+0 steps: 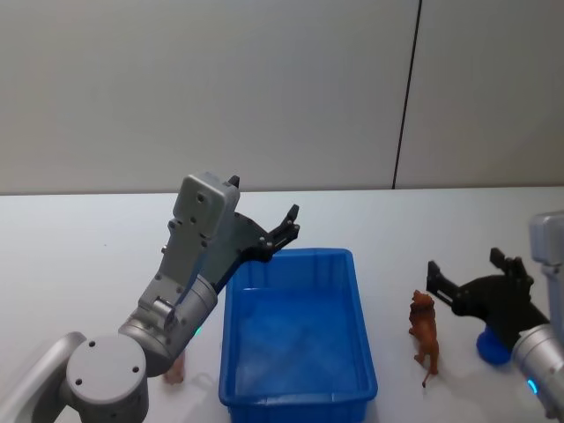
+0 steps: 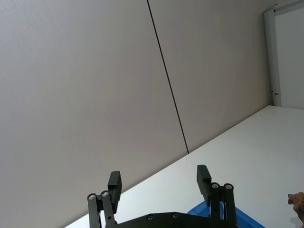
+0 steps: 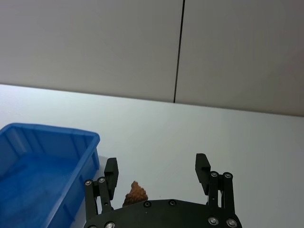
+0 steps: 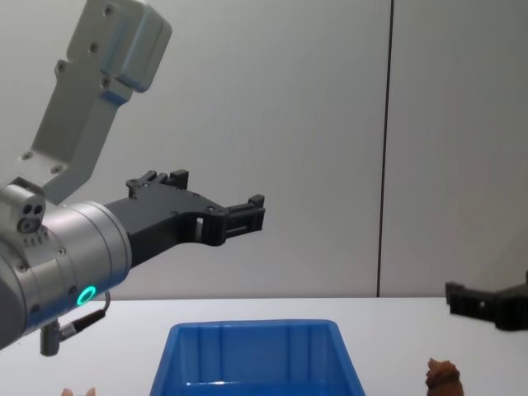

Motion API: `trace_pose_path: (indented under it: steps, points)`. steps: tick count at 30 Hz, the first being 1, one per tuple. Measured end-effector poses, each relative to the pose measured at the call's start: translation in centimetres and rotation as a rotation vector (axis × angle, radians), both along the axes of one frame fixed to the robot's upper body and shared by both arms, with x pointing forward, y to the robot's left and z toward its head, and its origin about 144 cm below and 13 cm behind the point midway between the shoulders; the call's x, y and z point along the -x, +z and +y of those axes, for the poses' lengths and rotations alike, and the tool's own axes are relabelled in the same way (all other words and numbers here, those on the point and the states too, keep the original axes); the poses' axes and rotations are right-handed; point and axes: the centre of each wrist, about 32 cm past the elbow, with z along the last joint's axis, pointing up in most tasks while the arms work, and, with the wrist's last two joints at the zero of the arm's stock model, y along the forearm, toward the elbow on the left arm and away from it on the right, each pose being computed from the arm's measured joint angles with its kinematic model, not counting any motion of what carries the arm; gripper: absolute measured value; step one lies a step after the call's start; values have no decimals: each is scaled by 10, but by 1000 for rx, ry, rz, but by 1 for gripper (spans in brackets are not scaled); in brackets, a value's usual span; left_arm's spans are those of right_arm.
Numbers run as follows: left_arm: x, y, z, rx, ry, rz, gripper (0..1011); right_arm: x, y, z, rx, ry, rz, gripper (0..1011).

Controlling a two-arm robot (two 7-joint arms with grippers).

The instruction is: Pick up the two dolls from the table and place them into the box.

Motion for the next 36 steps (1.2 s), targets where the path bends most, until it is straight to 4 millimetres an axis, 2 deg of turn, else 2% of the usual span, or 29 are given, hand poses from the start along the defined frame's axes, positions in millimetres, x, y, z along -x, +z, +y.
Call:
trace_pose_path:
  steps: [19, 36]
  points:
    - [0, 0, 0, 0, 0, 0, 1001, 4, -18, 23, 34, -16, 156, 1001]
    - [0, 0, 0, 0, 0, 0, 1001, 2, -36, 33, 27, -24, 247, 999]
